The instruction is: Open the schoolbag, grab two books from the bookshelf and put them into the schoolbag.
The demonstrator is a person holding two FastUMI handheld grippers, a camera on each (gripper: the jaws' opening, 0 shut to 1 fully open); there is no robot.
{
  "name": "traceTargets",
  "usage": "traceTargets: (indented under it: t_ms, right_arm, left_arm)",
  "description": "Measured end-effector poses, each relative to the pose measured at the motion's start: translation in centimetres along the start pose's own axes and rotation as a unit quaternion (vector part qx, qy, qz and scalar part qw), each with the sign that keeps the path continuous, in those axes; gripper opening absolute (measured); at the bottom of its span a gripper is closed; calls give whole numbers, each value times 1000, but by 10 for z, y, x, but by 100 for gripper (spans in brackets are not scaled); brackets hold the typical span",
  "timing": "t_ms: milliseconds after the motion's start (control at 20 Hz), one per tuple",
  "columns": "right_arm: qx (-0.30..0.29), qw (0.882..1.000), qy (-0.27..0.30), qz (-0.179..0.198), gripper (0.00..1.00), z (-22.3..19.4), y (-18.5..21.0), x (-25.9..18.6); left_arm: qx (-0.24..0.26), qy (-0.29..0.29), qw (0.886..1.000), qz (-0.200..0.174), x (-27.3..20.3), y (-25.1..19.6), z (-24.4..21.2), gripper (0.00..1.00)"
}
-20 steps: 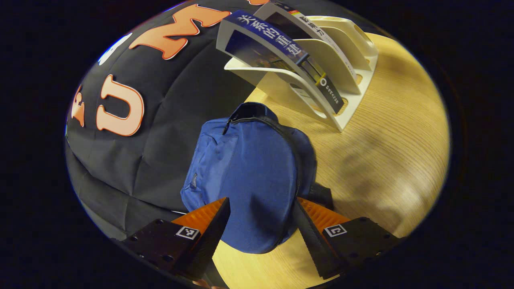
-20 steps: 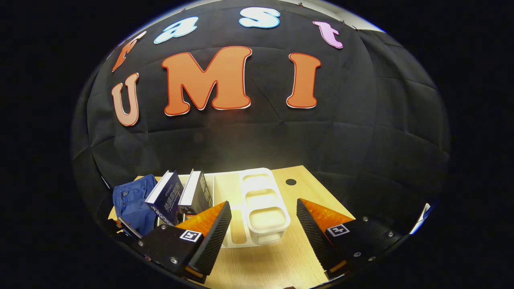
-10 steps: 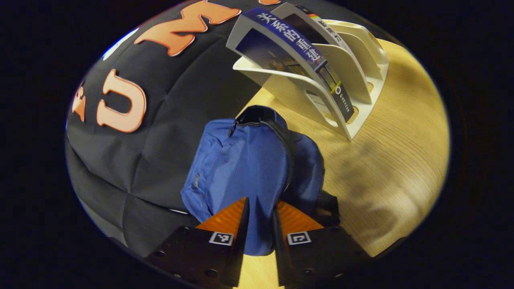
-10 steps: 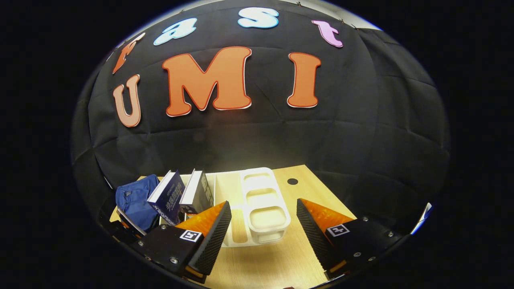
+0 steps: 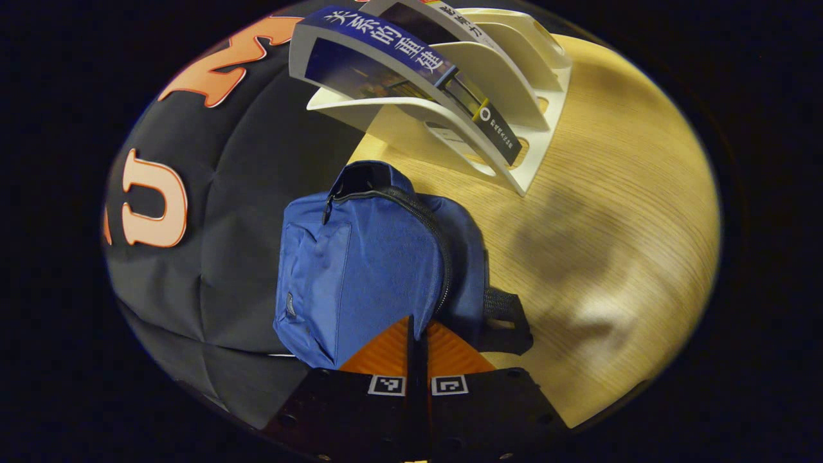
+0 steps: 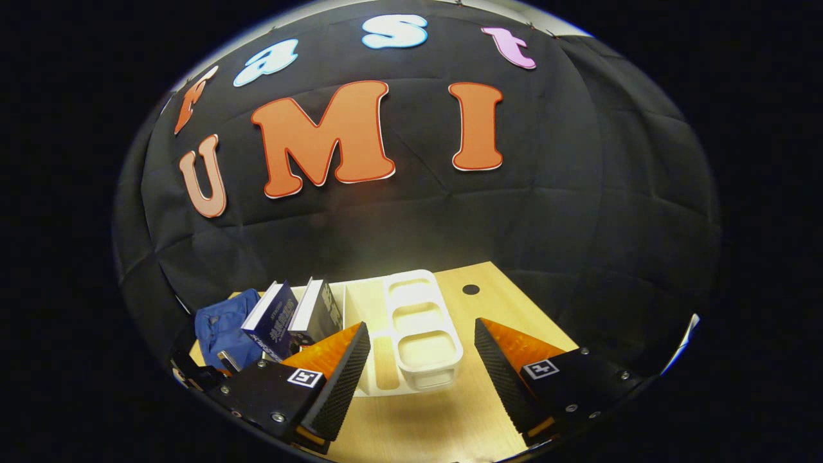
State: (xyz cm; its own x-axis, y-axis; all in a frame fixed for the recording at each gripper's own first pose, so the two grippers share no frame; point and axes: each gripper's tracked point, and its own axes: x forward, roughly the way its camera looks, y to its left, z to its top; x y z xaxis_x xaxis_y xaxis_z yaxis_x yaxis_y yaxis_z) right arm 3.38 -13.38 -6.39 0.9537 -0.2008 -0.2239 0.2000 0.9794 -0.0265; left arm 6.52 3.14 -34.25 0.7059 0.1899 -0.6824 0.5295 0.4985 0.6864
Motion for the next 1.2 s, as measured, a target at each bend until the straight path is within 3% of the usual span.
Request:
traceTargets:
  t_ms: [300, 650, 1000, 1200]
  right_arm:
    - [9, 1000, 15, 24, 97, -7, 0, -1]
    - [14, 998, 13, 58, 97, -2, 14, -5]
    - [0, 997, 18, 71, 97, -1, 34, -8]
    - [-3, 999, 7, 46, 97, 3, 45, -16]
  left_arm:
    - [-20, 10, 998, -64, -22, 25, 6, 1]
    - [-63, 12, 991, -117, -65, 83, 19, 0]
    - [-54, 0, 993, -104, -66, 157, 23, 1]
    - [-56, -20, 993, -105, -54, 185, 17, 1]
